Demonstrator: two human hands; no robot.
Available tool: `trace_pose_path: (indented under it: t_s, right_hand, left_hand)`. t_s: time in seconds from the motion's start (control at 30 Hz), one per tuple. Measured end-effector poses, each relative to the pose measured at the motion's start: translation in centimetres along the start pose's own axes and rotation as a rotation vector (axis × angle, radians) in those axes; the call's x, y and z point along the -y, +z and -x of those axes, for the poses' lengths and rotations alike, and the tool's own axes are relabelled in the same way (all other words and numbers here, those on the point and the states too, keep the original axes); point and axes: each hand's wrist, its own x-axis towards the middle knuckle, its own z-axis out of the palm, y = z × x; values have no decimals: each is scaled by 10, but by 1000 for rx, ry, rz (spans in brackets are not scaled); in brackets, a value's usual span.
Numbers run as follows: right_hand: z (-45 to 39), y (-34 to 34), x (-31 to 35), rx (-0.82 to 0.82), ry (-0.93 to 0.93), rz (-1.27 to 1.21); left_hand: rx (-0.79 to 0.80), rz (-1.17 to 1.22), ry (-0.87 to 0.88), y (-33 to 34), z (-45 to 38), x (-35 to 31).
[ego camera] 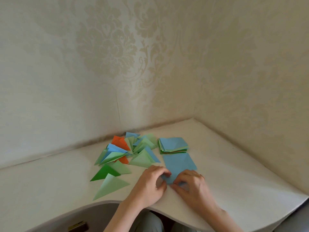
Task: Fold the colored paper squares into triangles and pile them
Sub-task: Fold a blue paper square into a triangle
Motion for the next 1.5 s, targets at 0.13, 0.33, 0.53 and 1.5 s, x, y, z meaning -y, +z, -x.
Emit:
trace_pose_path:
  t_s: [0.13,0.33,0.53,1.5]
  right_hand:
    - [-4,-2,-4,9,48,-131]
    - [-8,2,-4,-29,94,-174]
    - [-6,4,-6,-13,100,-139]
    - [-1,2,-11,61,29,-34]
  left_hand:
    - [-9,29,-3,-1,-4,-1]
    - [-15,43,-4,3,-8,2]
    - [-33,7,18,9,-9,9]
    - [8,157,-149,-3,1,5]
